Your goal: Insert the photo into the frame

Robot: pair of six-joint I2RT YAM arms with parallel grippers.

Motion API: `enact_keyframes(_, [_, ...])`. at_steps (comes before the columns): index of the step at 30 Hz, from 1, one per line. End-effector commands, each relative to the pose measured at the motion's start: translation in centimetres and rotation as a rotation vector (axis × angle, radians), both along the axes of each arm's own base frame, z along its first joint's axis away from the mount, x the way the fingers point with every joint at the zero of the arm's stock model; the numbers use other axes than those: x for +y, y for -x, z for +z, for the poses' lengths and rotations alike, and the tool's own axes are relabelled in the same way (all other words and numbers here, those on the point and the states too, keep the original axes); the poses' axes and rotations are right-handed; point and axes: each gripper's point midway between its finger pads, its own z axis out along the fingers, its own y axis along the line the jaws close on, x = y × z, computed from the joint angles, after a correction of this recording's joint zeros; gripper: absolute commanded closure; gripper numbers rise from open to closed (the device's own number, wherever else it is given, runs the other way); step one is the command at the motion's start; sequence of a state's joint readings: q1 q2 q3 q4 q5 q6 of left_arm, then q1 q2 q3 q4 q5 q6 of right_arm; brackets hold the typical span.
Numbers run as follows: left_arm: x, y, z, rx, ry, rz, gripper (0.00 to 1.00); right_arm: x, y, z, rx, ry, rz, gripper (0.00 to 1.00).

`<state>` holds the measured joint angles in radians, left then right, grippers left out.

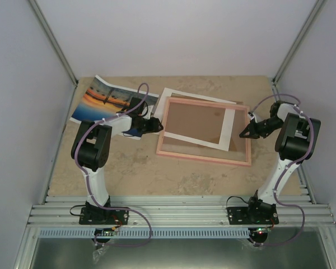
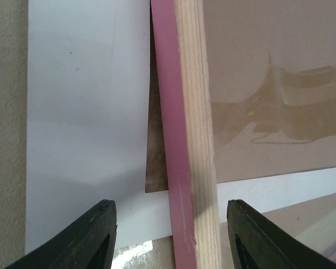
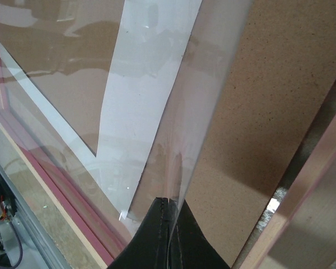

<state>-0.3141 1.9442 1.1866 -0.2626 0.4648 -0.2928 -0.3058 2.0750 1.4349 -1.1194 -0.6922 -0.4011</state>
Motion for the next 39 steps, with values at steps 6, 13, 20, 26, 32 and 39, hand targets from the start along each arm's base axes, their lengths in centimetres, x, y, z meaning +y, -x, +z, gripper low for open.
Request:
enact_keyframes(6, [0.1,0.1,0.0,-0.013,-0.031,-0.001,0.43,-0.9,-0.3,-0.3,-0.003,0.047,-0.001,1.00])
enact_keyframes(13, [0.7,-0.1,-0.8,-0.005,-0.077,0.018,0.39,-1.3,-0.4,0.0,-0.015,0.061,-0.003,1.00])
enact_keyframes(20, [1.2,-0.2,-1.6,0.001,-0.124,0.032,0.39,-1.5,-0.4,0.0,-0.020,0.070,-0.001,0.99])
enact_keyframes(26, [1.4,-0.3,-1.7,-0.001,-0.143,0.039,0.39,-1.5,-0.4,-0.1,-0.016,0.070,-0.002,1.00])
enact_keyframes(32, [1.6,-0.3,-1.9,0.000,-0.155,0.041,0.39,-1.7,-0.4,-0.1,-0.022,0.080,-0.002,1.00])
enact_keyframes(39, [1.7,-0.4,-1.9,-0.003,-0.166,0.045,0.40,-1.8,-0.4,-0.3,-0.021,0.084,-0.006,1.00])
